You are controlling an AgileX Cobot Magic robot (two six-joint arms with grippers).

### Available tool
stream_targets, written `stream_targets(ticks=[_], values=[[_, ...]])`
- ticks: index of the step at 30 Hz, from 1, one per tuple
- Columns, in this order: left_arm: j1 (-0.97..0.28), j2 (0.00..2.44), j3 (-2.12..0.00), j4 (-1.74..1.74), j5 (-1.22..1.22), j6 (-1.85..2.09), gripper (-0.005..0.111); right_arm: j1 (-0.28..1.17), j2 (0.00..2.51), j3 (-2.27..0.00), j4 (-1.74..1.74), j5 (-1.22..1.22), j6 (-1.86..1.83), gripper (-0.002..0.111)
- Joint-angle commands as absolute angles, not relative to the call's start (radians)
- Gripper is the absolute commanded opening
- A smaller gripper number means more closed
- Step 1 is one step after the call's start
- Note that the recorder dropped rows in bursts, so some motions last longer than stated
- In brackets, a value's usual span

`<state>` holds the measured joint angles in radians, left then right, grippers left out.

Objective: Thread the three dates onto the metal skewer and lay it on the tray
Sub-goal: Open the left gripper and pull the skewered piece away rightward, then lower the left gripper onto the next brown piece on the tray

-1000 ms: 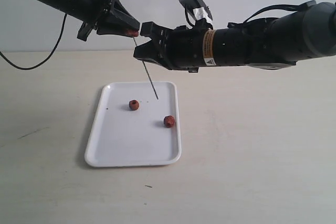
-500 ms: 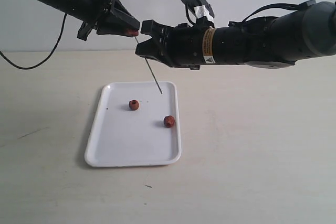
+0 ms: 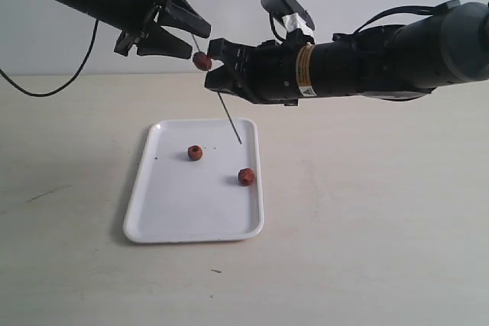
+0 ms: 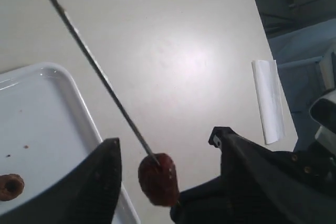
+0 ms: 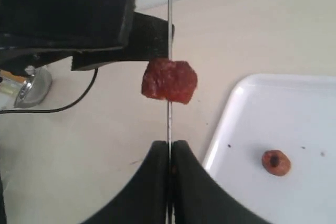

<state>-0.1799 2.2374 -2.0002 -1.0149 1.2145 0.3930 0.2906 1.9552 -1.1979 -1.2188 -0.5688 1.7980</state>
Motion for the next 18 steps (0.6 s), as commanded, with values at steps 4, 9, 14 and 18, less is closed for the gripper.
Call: stream_targets(ticks=[4, 9, 14, 18], values=[[-0.185, 2.223, -1.997, -0.893, 1.221, 0.439, 0.055, 0.283, 1.906, -1.204, -1.513, -0.377, 1.989, 0.000], [-0.195, 2.203, -1.926, -0.862, 1.221, 0.516, 0.055, 0.283, 1.820, -1.201, -1.734, -0.314, 2.128, 0.000], [-0.231, 2.196, -1.782, -0.761, 1.221, 0.635, 0.055, 0.210, 1.694, -1.110, -1.744, -0.305, 2.128, 0.000], [-0.300, 2.196, -1.774, -0.586, 1.211, 0.767, 0.055, 0.172, 1.678, -1.031, -1.744, -0.308, 2.128, 0.000]])
